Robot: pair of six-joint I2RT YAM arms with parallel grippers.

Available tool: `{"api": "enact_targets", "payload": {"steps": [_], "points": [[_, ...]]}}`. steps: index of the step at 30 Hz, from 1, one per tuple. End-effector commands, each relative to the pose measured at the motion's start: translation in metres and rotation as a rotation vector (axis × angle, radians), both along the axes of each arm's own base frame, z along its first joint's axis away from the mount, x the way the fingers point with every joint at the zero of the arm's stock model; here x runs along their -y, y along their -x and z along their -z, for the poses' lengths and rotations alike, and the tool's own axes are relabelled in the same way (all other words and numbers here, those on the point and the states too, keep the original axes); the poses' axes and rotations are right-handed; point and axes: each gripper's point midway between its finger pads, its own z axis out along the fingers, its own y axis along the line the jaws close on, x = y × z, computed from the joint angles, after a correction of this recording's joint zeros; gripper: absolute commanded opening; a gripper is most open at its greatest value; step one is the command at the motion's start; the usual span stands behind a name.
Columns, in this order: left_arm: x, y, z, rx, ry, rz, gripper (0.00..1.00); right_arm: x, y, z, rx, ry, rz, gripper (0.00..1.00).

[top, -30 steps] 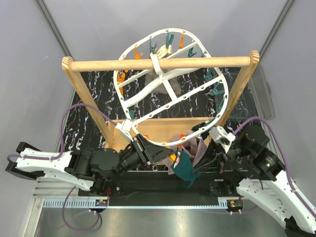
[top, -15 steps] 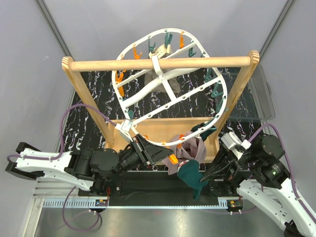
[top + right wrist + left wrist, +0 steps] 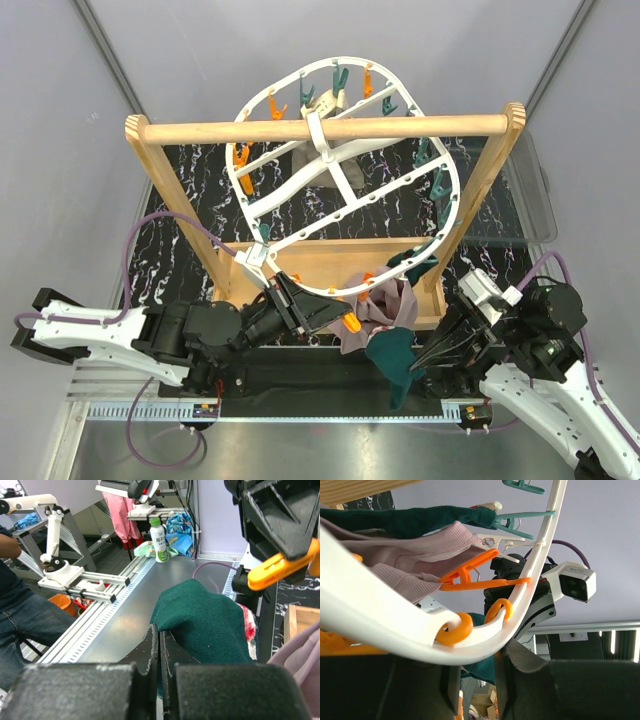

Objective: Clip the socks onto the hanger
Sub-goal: Clamp the sock onto the hanger.

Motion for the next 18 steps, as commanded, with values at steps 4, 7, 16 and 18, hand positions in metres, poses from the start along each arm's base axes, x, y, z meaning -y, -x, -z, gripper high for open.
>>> {"api": "enact_targets", "payload": {"steps": [4, 7, 16, 18], "points": [[0.0002, 0.0003, -0.0132, -0.045, 0.085, -0.004, 0.0, -0.001, 0.0028, -0.0135, 0.041, -0.039, -0.06, 0.0], [0.0017, 0.001, -0.0156, -0.045, 0.102, -0.002, 0.0, -0.0031, 0.0007, -0.0135, 0.039, -0.035, -0.069, 0.0], [0.0022, 0.0006, -0.0135, -0.046, 0.1, -0.004, 0.0, -0.0066, -0.0013, -0.0148, 0.052, -0.05, -0.09, 0.0], [0.0013, -0.0003, -0.013, -0.047, 0.101, -0.008, 0.0, -0.007, -0.0012, -0.0155, 0.049, -0.052, -0.092, 0.0]]}}
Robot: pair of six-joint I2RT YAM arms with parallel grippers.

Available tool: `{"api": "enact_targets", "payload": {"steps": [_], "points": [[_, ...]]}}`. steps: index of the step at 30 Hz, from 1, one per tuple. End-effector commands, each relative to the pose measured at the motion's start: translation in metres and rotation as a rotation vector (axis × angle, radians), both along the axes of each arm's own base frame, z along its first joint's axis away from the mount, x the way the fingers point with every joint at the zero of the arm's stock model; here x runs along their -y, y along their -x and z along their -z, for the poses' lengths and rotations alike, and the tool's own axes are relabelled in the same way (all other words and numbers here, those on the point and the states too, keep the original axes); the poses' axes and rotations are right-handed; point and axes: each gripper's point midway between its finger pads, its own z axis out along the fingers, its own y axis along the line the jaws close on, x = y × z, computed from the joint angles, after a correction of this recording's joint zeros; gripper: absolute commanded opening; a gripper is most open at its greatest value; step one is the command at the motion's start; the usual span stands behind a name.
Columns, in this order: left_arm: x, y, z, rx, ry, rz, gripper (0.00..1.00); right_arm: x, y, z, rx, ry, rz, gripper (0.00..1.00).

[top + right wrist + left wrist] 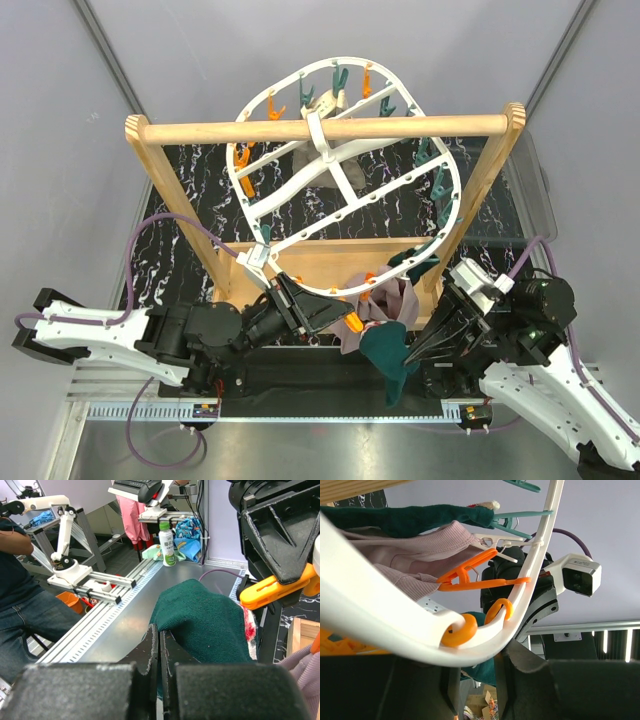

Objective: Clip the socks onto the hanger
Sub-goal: Clamp the sock onto the hanger.

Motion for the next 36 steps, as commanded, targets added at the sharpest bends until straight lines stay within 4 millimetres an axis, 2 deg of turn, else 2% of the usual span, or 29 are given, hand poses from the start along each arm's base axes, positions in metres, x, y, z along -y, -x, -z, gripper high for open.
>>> {"api": "enact_targets", "payload": {"steps": [1, 16, 29, 36], "points": [[-0.002, -0.001, -0.013, -0.041, 0.076, -0.01, 0.0, 0.001, 0.005, -0.006, 0.036, -0.029, -0.031, 0.0], [0.004, 0.003, -0.017, -0.046, 0.101, 0.012, 0.0, -0.006, 0.002, -0.003, 0.034, -0.029, -0.06, 0.0], [-0.001, 0.004, -0.023, -0.045, 0.132, 0.024, 0.0, -0.021, -0.014, 0.029, -0.034, 0.041, -0.03, 0.0], [-0.001, 0.006, -0.023, -0.044, 0.136, 0.031, 0.0, -0.025, -0.02, 0.03, -0.034, 0.049, -0.012, 0.0]]}}
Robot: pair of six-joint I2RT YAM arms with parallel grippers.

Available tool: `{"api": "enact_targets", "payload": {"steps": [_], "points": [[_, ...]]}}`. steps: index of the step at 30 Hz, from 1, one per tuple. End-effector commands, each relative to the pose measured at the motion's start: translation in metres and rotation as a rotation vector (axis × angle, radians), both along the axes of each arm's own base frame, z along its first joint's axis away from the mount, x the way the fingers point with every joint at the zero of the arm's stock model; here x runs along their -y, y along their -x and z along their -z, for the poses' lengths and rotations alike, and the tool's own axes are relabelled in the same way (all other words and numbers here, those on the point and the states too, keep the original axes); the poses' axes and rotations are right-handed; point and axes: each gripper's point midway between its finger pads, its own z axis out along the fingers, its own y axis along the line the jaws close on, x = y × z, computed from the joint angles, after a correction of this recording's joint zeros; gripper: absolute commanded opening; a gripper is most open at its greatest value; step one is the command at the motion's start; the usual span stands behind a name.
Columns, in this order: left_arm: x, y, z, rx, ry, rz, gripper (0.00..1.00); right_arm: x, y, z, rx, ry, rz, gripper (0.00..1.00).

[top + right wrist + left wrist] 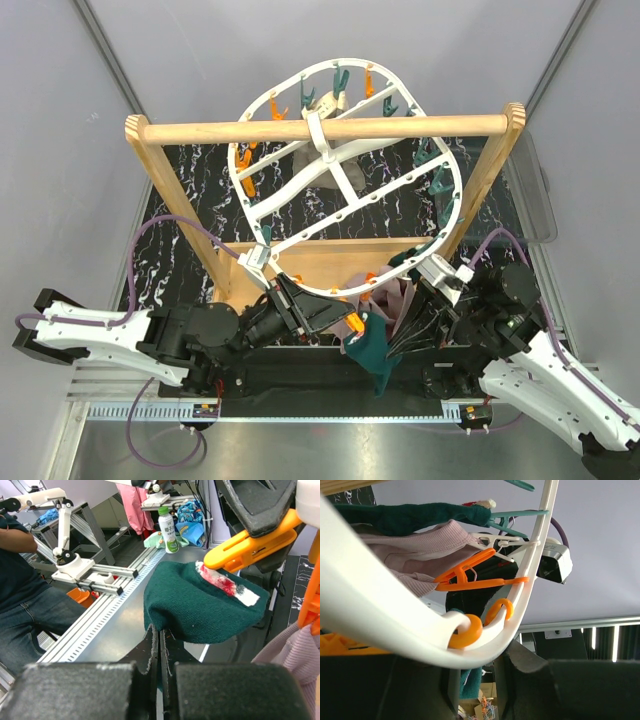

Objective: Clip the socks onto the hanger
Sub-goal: Clamp the sock onto the hanger.

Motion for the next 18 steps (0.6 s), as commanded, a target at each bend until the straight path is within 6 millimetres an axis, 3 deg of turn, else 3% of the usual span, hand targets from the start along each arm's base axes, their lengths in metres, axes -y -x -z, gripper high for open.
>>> {"api": "enact_targets", "payload": {"steps": [1, 6, 14, 18], "points": [[-0.001, 0.003, -0.018, -0.037, 0.089, 0.019, 0.0, -0.005, -0.004, -0.006, 0.027, -0.023, 0.016, 0.0], [-0.001, 0.004, -0.018, -0.033, 0.085, 0.022, 0.0, -0.008, -0.008, -0.009, 0.032, -0.02, 0.011, 0.0], [-0.002, 0.002, -0.009, -0.034, 0.053, 0.011, 0.0, 0.003, 0.005, -0.041, 0.097, -0.109, 0.011, 0.0], [-0.001, 0.002, -0.014, -0.026, 0.063, 0.01, 0.0, 0.0, 0.002, -0.036, 0.076, -0.091, 0.003, 0.0]]}}
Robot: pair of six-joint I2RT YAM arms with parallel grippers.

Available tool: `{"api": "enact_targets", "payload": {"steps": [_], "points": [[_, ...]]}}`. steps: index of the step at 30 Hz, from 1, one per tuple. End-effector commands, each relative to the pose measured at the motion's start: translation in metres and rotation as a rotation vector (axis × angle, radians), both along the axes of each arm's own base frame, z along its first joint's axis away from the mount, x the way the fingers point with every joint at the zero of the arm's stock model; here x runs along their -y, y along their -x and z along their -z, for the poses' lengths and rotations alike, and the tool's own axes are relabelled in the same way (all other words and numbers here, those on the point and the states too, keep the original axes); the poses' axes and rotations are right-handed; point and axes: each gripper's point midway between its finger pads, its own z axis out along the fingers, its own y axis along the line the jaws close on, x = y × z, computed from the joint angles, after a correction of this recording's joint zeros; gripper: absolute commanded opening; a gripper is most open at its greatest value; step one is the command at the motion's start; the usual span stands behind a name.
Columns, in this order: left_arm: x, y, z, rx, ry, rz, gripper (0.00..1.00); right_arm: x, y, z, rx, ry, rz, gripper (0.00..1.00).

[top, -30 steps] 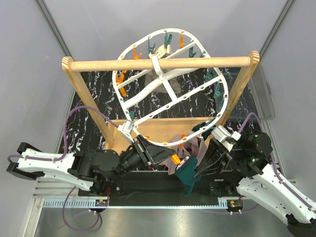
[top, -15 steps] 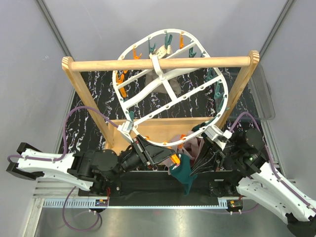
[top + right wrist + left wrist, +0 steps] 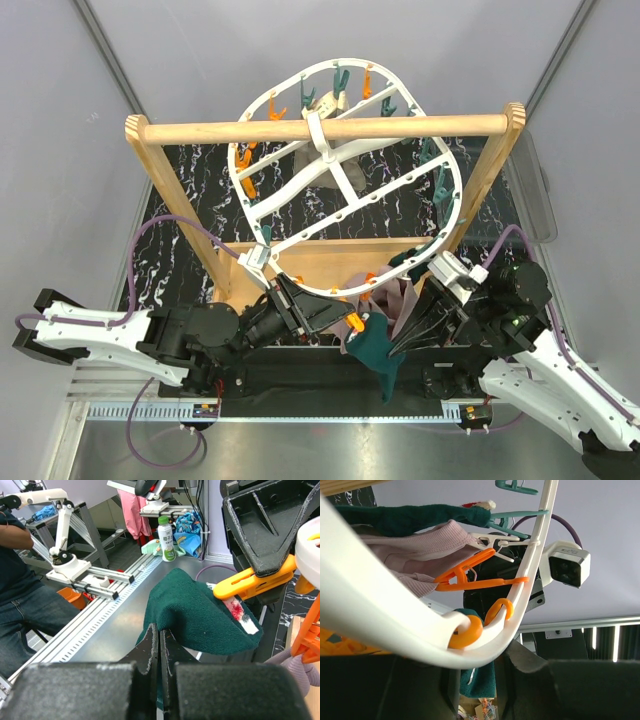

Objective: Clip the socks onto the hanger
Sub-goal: Clamp the sock onto the hanger.

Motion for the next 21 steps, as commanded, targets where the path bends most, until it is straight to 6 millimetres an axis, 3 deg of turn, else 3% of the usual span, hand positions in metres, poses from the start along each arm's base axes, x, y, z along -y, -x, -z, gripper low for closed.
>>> {"api": "enact_targets", "payload": {"steps": [1, 15, 21], "points": [[-0.001, 0.002, -0.015, -0.027, 0.061, 0.009, 0.0, -0.002, -0.001, -0.009, 0.004, -0.027, 0.005, 0.0], [-0.004, 0.001, -0.011, -0.029, 0.06, 0.003, 0.01, -0.012, -0.01, -0.005, 0.013, -0.028, 0.003, 0.0], [-0.008, 0.0, -0.009, -0.035, 0.071, 0.0, 0.35, -0.015, -0.013, 0.003, -0.01, -0.007, 0.018, 0.0]]}}
